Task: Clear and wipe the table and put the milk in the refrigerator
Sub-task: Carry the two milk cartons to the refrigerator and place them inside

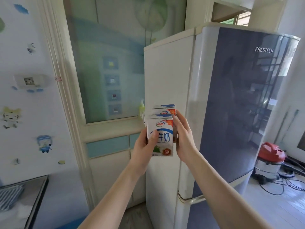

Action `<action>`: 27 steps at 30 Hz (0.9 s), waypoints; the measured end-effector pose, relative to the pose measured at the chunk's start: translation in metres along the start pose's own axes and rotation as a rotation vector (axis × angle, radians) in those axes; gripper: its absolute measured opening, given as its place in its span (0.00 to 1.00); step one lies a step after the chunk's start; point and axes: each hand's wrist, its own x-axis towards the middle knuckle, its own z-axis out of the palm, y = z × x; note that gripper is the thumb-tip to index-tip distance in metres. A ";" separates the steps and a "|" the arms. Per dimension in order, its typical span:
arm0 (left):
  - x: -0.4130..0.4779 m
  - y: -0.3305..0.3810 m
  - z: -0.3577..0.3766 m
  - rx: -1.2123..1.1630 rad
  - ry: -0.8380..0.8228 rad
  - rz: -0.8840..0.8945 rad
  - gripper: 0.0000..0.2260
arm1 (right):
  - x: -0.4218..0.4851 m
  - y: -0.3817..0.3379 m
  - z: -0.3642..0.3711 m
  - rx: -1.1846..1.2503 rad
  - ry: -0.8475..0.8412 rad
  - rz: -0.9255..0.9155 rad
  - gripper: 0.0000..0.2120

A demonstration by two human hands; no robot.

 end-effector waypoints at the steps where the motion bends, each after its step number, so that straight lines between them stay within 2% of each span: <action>1: 0.000 -0.002 0.002 0.007 -0.001 0.011 0.17 | 0.001 0.001 0.000 0.028 -0.006 0.030 0.12; 4: 0.002 -0.007 0.010 0.008 0.026 0.032 0.19 | 0.004 0.003 0.001 0.043 -0.020 0.092 0.22; 6: 0.005 -0.012 0.013 0.021 0.044 0.044 0.21 | 0.006 0.005 0.001 0.013 -0.011 0.094 0.24; 11: 0.013 -0.018 0.010 0.013 -0.012 0.037 0.31 | 0.009 0.008 -0.008 0.035 -0.058 0.065 0.22; 15: 0.018 -0.015 0.008 0.064 -0.068 0.003 0.37 | 0.009 0.011 -0.014 0.148 -0.091 0.135 0.25; 22: 0.024 -0.022 0.017 0.005 -0.136 -0.062 0.39 | 0.010 0.017 -0.021 0.104 -0.057 0.158 0.27; 27: 0.025 -0.028 0.025 -0.059 -0.070 -0.075 0.39 | 0.009 0.012 -0.033 0.073 -0.096 0.176 0.21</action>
